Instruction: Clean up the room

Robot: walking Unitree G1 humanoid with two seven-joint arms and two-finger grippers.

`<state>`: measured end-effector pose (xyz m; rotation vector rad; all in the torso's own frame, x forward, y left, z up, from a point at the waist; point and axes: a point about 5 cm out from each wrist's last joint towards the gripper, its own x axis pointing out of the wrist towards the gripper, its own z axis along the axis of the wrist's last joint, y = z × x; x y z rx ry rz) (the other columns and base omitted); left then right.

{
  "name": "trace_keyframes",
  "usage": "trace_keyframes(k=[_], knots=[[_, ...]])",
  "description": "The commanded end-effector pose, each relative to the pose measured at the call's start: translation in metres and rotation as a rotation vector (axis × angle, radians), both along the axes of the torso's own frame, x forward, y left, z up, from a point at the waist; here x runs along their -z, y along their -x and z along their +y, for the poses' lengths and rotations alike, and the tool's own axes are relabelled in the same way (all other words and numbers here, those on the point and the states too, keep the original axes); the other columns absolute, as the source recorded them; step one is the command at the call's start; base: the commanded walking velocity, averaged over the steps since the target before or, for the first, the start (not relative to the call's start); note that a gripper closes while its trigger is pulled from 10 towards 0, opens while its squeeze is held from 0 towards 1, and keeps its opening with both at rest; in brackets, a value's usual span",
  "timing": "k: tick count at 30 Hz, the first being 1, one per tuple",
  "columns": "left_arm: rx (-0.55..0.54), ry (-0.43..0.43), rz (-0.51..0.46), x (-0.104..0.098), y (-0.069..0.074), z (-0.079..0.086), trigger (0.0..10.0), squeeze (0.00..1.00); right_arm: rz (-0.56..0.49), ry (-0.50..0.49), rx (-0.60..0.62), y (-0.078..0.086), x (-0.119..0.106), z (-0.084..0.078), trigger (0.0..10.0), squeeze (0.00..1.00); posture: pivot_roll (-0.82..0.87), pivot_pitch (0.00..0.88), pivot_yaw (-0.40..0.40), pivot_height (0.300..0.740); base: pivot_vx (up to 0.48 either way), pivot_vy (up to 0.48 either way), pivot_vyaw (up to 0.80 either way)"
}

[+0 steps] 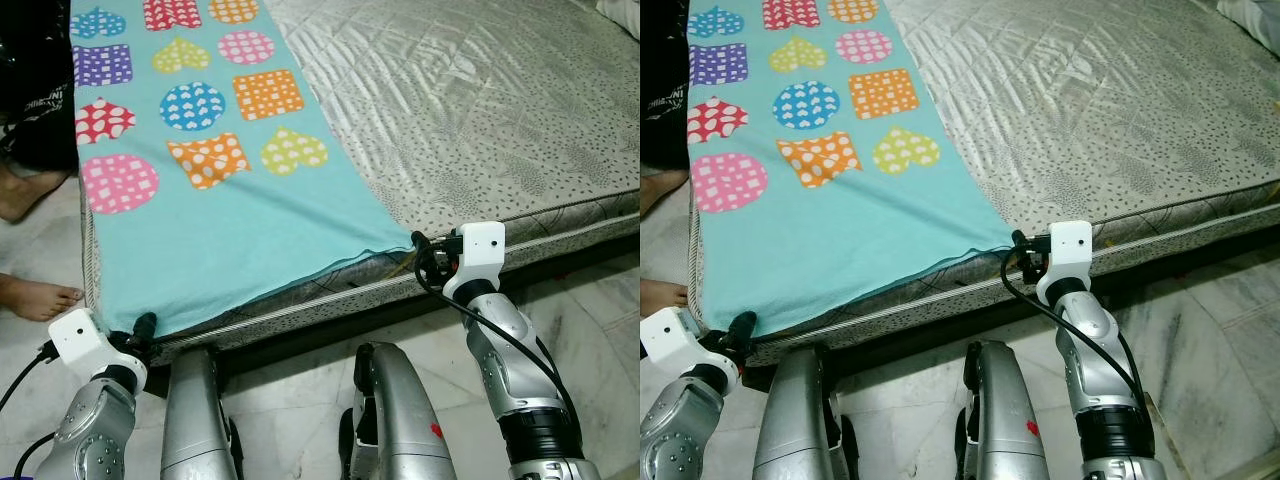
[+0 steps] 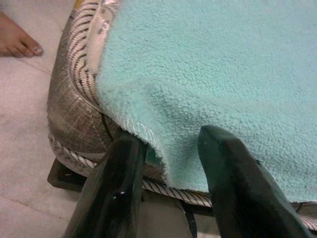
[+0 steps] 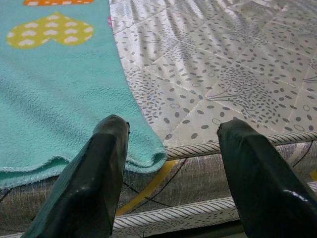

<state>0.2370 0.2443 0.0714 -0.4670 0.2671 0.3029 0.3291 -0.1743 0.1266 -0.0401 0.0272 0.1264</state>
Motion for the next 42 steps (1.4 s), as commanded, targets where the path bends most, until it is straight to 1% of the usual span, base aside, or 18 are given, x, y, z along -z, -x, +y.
trace_keyframes(k=[1, 9, 15, 24, 30, 33, 36, 42], knots=[[-0.027, 0.022, 0.010, 0.006, 0.008, 0.005, 0.0, 0.00, 0.021, 0.001, 0.004, 0.003, 0.004, -0.005, 10.0, 0.00, 0.08, 0.212, -0.068, 0.534, 0.000, 0.000, 0.00], [-0.043, 0.037, 0.004, 0.007, 0.009, 0.008, 0.0, 0.00, 0.026, 0.001, 0.003, 0.002, 0.005, -0.004, 10.0, 0.00, 0.08, 0.210, -0.071, 0.534, 0.000, 0.000, 0.00], [-0.076, 0.053, 0.010, 0.009, 0.013, 0.011, 0.0, 0.00, 0.026, 0.006, 0.007, 0.001, 0.005, -0.005, 10.0, 0.00, 0.08, 0.212, -0.075, 0.534, 0.000, 0.000, 0.00], [-0.103, 0.040, 0.019, 0.009, 0.016, 0.017, 0.0, 0.00, 0.027, 0.007, 0.008, 0.001, 0.005, -0.005, 10.0, 0.00, 0.09, 0.212, -0.076, 0.534, 0.000, 0.000, 0.00], [-0.152, 0.011, 0.031, 0.010, 0.022, 0.035, 0.0, 0.00, 0.033, 0.008, 0.009, 0.001, 0.007, -0.004, 10.0, 0.00, 0.09, 0.212, -0.078, 0.534, 0.000, 0.000, 0.00], [-0.160, 0.006, 0.029, 0.008, 0.022, 0.038, 0.0, 0.00, 0.034, 0.008, 0.009, 0.000, 0.007, -0.004, 10.0, 0.00, 0.09, 0.211, -0.077, 0.534, 0.000, 0.000, 0.00], [-0.166, -0.002, 0.033, 0.010, 0.022, 0.043, 0.0, 0.00, 0.034, 0.009, 0.009, 0.000, 0.007, -0.004, 10.0, 0.00, 0.09, 0.210, -0.077, 0.534, 0.000, 0.000, 0.00], [-0.170, -0.025, 0.048, 0.013, 0.023, 0.048, 0.0, 0.00, 0.034, 0.009, 0.008, -0.001, 0.007, -0.003, 10.0, 0.00, 0.09, 0.205, -0.076, 0.534, 0.000, 0.000, 0.00]])
